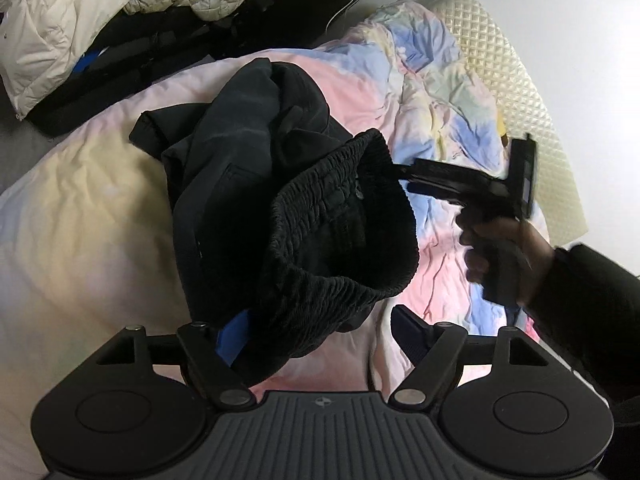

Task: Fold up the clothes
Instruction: 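Lift the waistband with the left tool while the right tool grasps the waistband beside it, then raise the trousers by the waistband with both tools and shake them out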

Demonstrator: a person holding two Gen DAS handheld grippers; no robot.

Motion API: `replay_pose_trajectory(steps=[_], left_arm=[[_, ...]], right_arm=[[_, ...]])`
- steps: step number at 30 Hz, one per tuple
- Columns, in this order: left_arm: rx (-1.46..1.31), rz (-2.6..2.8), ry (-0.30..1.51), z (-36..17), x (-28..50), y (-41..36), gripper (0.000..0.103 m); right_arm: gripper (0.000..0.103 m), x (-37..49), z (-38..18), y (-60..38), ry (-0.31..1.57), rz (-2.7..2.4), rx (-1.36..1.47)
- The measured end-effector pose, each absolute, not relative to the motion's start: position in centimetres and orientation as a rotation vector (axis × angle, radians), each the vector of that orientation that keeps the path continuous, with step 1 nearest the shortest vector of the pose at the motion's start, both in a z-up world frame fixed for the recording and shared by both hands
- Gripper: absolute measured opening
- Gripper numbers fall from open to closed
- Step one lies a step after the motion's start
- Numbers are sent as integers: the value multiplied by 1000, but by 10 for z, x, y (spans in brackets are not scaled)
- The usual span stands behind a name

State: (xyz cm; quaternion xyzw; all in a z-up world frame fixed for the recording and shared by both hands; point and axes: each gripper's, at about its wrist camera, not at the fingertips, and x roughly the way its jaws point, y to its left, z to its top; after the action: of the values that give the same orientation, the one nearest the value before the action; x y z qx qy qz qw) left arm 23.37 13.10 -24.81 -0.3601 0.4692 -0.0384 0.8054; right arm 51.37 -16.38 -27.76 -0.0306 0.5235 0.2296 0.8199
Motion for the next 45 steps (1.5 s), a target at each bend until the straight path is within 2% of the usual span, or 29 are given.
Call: replay_pose_trajectory(steps=[2, 3, 6, 9, 22, 31, 35, 40, 44, 45], left_arm=[[-771, -78, 1003, -248, 233, 130, 78], [-771, -77, 1003, -248, 232, 130, 78], [-778, -75, 1002, -247, 228, 131, 79], [-794, -68, 992, -246, 223, 134, 80], [-955, -48, 891, -236, 191, 165, 84], [-995, 133, 970, -278, 208, 177, 83], [-953, 170, 1060, -297, 221, 174, 73], [-938, 226, 1137, -314, 223, 172, 72], [-955, 240, 1191, -323, 219, 175, 70], [-954, 229, 1212, -325, 219, 175, 70]], right_arm=[[60, 522, -286, -162, 1122, 478, -27], [49, 524, -289, -161, 1132, 475, -21], [31, 526, -296, -157, 1149, 465, -20], [21, 516, -292, -155, 1126, 470, -52], [21, 485, -281, -181, 1131, 493, -47], [23, 465, -275, -191, 1097, 568, -59], [27, 463, -272, -187, 1079, 615, -110], [29, 472, -272, -175, 1102, 672, -176], [45, 488, -272, -160, 1105, 684, -245], [44, 492, -272, -156, 1103, 681, -262]])
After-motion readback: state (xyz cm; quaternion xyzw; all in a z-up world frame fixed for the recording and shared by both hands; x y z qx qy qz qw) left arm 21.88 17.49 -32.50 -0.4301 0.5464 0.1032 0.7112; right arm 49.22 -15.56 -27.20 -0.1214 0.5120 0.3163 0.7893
